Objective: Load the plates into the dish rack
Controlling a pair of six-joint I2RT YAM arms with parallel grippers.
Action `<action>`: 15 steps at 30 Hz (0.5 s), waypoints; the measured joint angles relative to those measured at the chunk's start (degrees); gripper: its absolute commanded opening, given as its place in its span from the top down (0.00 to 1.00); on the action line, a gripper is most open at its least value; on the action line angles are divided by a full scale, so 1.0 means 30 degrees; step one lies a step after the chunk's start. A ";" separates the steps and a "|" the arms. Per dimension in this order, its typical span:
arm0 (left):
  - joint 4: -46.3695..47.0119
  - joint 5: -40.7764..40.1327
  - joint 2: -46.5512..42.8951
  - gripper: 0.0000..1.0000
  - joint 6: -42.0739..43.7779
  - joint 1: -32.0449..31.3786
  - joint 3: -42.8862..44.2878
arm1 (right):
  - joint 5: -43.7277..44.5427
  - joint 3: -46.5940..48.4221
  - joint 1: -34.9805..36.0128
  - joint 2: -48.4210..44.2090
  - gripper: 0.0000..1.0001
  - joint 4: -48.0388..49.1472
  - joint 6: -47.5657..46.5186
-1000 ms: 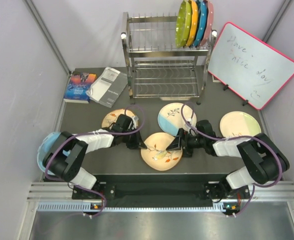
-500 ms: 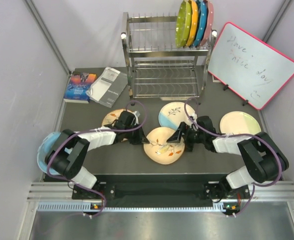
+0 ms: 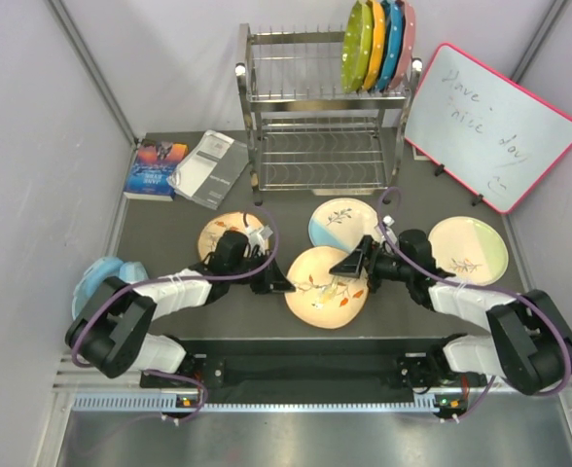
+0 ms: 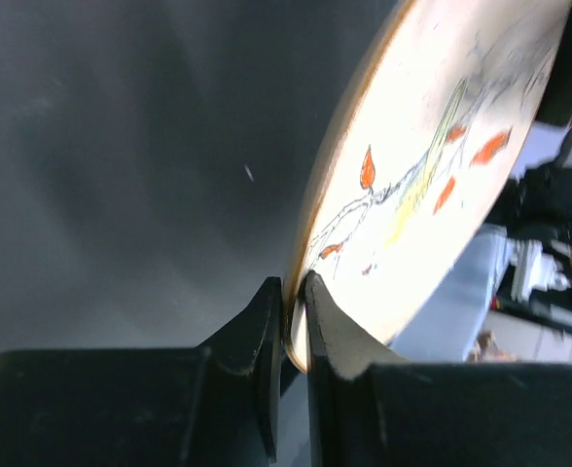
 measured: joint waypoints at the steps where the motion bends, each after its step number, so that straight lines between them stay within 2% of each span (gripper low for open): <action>1: 0.0255 0.0546 -0.0095 1.00 0.0095 0.0007 -0.0248 | -0.0233 -0.0051 -0.0015 -0.0255 0.30 0.0189 -0.0066; 10: -0.0124 0.5151 -0.0124 1.00 0.0415 0.0131 -0.1013 | -0.2106 0.0321 -0.0124 -0.0481 0.44 0.2863 -0.0342; 15: 0.0160 0.6834 -0.0124 1.00 0.0481 0.1923 -0.0758 | -0.3257 0.2237 0.0379 -0.0612 0.45 0.0954 -0.3089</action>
